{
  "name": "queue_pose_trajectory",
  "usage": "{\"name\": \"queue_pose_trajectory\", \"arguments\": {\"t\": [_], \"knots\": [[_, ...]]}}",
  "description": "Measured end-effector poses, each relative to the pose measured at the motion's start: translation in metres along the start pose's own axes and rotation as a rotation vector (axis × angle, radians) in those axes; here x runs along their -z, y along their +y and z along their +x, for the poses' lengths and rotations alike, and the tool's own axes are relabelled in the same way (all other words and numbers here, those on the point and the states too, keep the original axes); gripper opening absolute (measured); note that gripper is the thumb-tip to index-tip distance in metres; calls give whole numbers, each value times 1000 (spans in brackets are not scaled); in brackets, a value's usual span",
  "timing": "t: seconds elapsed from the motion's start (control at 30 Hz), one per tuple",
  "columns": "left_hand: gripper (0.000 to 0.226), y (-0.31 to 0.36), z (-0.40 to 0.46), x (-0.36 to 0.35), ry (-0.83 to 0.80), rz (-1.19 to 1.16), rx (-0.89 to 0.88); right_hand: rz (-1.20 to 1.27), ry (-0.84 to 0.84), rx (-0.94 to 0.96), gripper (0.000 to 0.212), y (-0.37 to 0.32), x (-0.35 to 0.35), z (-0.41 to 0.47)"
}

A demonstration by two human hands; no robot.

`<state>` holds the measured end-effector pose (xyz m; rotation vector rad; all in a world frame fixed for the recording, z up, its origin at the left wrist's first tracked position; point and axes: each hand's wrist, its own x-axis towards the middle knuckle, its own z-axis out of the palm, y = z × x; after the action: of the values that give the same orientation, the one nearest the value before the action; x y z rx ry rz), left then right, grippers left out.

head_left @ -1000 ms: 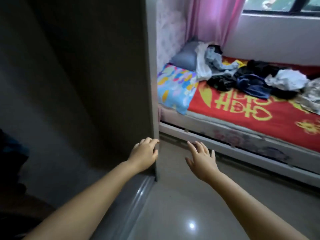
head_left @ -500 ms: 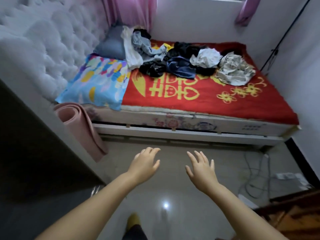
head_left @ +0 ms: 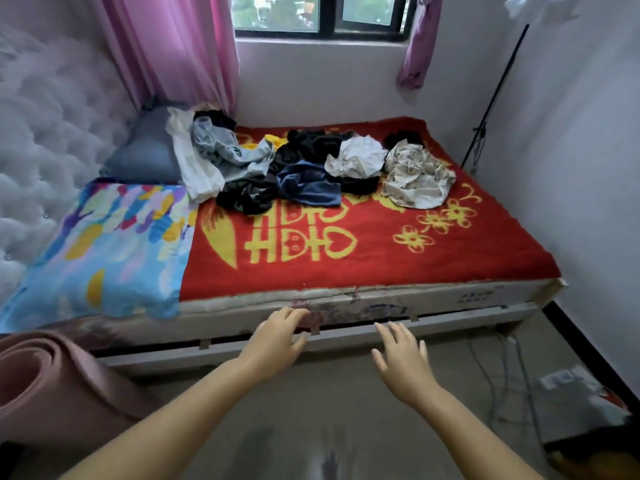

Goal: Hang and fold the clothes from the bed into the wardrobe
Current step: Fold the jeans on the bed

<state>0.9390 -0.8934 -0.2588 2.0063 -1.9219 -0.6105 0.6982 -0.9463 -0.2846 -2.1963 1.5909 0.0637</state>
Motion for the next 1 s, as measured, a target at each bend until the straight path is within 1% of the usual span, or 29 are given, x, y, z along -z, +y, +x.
{"name": "queue_pose_trajectory", "arguments": {"t": [0.07,0.23,0.37,0.53,0.63,0.7,0.8,0.9,1.0], "knots": [[43,-10,25,9,-2,-3,11,-2,-2,2,53,3,10,19],[41,-11,113,6,-56,5,-15,19,-11,-27,53,40,41,80],[43,-2,190,-7,-82,13,-20,10,-80,-19,52,76,60,145],[43,16,292,-13,-45,-52,54,-30,-155,50,52,119,103,244],[43,35,357,-9,-9,-62,50,-62,-132,84,51,143,136,310],[42,40,381,-9,-1,-79,66,-88,-149,104,51,149,148,345],[43,25,410,-9,-20,-66,116,-150,-184,197,52,148,152,400],[43,-7,438,1,-26,-36,176,-210,-227,286,52,136,154,455],[41,-45,463,7,-34,2,222,-249,-257,303,53,125,150,504]]}}
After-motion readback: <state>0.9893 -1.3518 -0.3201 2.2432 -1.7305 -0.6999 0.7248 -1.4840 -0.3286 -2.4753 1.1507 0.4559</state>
